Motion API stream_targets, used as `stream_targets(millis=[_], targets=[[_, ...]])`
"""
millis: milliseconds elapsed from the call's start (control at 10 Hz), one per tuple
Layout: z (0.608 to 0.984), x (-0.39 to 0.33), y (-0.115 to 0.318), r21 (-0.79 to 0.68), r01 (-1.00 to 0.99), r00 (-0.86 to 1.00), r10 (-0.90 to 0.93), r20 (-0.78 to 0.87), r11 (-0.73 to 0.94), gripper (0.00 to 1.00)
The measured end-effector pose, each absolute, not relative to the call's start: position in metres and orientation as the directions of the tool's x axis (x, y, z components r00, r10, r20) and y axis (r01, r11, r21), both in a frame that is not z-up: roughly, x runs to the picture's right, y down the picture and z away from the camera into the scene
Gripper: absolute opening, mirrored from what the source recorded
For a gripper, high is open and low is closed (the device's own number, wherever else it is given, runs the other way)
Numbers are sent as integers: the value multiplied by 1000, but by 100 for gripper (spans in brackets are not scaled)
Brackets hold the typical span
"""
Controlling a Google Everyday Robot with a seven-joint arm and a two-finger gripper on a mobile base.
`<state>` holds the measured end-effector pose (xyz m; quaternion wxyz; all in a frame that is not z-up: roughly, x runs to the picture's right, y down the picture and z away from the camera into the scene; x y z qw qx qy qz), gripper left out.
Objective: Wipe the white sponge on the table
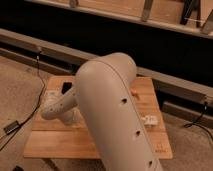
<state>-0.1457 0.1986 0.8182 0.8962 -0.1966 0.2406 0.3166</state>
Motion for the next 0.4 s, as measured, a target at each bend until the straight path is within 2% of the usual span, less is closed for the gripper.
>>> stream_targets(millis=[400], targets=[[788, -158, 175, -212, -659, 695, 476, -538, 722, 61]])
